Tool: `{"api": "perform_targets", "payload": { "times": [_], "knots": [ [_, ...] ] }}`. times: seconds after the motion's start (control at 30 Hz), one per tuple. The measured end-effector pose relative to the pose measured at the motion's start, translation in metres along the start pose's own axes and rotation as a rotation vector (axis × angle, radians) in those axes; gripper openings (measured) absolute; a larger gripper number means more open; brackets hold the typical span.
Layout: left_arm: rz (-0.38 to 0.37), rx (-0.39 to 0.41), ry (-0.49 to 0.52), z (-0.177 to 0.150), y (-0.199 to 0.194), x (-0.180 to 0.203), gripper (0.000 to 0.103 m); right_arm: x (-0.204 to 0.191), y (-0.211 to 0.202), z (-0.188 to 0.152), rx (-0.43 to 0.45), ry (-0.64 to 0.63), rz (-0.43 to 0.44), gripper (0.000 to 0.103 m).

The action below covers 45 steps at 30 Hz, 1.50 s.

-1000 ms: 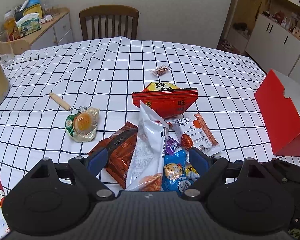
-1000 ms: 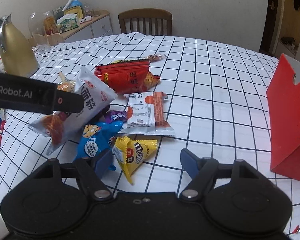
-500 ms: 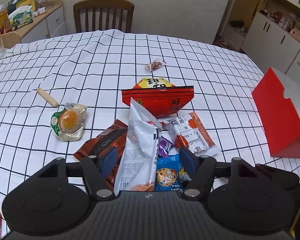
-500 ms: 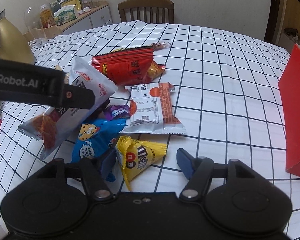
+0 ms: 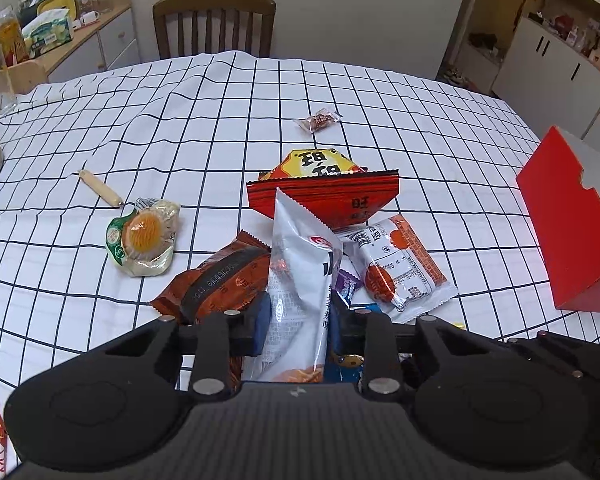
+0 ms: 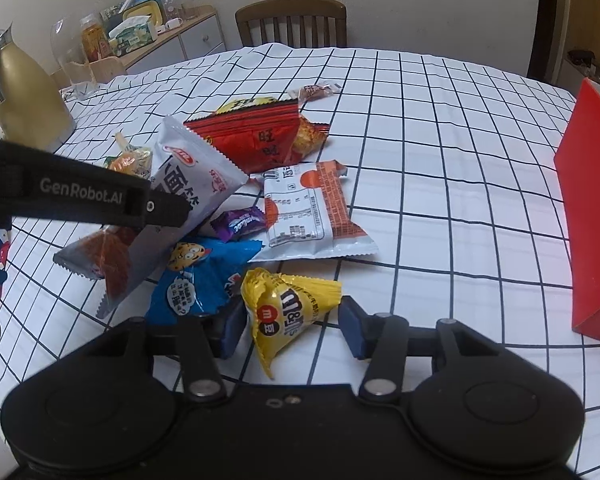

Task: Organize snacks
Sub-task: 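Grasp the white packet with the left tool while the right grasps the yellow M&M's pouch, then carry both packets over the red box and open both tools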

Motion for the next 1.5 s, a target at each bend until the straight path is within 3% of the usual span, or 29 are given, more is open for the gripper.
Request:
{"api": "perform_targets", "payload": {
  "times": [0.83, 1.17, 1.5],
  "knots": [
    [-0.061, 0.008, 0.094, -0.023, -0.062, 0.018, 0.023, 0.029, -0.088, -0.019, 0.071, 0.197, -0.108, 0.046],
    [-0.088, 0.009, 0.114, -0.031, -0.078, 0.055, 0.014, 0.046, -0.127, -0.019, 0.116, 0.210, -0.111, 0.046],
    [-0.189, 0.041, 0.207, -0.009, -0.099, 0.098, 0.014, 0.074, -0.157, -0.018, 0.145, 0.225, -0.149, 0.046]
  ]
}}
Point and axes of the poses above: each gripper's, at about its wrist camera, not at the fingertips, and y roughly the way its jaws point, x to its right, z to its top, the point moved 3 cm from there along y, roughly the way its jaws point, and after that the axes turned 2 degrees about -y, right-handed, at the moved point
